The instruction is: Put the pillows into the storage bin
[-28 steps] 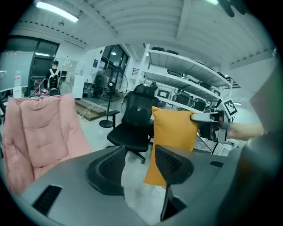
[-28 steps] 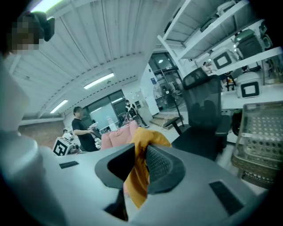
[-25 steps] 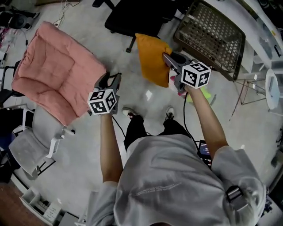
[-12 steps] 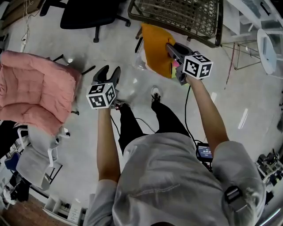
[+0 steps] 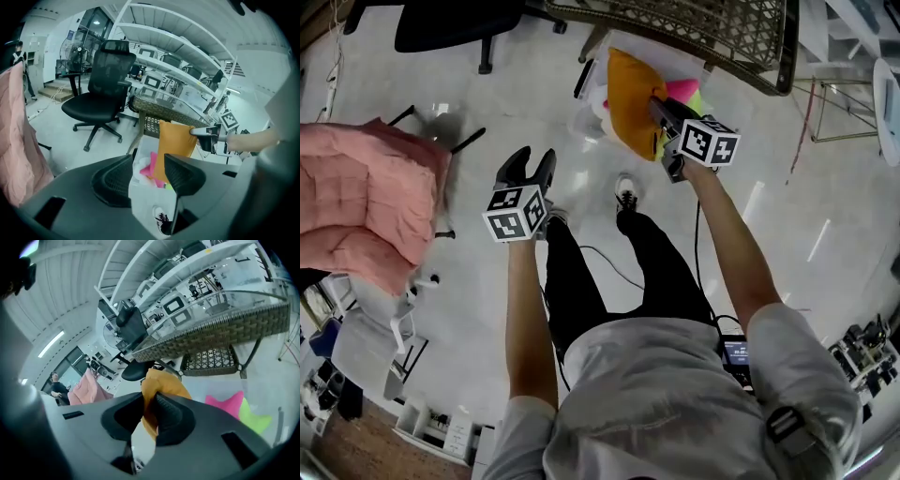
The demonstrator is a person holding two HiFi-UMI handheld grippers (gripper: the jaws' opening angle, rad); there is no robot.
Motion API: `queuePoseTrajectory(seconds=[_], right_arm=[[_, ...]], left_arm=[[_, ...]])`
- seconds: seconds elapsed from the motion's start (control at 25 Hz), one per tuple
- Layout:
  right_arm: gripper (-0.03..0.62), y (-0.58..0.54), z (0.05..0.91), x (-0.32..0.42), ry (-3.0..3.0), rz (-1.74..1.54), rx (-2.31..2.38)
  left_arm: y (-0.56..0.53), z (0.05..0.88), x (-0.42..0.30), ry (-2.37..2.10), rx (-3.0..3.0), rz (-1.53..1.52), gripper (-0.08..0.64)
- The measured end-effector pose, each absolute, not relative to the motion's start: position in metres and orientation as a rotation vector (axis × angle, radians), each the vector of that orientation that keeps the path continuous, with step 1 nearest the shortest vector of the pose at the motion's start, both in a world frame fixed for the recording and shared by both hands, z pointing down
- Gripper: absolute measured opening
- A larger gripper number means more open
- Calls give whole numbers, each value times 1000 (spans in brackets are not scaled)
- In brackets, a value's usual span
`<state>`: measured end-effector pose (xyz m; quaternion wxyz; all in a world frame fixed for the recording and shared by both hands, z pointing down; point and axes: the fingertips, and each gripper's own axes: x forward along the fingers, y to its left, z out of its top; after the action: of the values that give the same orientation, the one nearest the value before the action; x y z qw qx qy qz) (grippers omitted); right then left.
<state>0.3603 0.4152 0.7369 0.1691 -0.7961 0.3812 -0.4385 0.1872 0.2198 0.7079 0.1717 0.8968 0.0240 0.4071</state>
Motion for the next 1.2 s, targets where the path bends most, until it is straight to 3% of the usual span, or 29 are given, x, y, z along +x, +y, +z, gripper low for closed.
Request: queuePoseTrajectory(seconds=[0.44,0.64,0.72,0.88,1.2], right_arm=[[80,412,849,389,926,-1387,-2249],[114,422,898,404,814,-1465,-2242],[148,420,903,408,811,-1483,-2240],[323,413,896,407,847,-1596,-2289],[348,386,846,383,898,-1679,-2372]], left_arm=[[225,766,170,-19,2488,1220,229],[219,779,169,-36,2482,1222,229],[216,780,169,-44,2480,1216,229],[210,770,169,-48,2481,1189,229],[149,712,149,-129,2523,1081,229]])
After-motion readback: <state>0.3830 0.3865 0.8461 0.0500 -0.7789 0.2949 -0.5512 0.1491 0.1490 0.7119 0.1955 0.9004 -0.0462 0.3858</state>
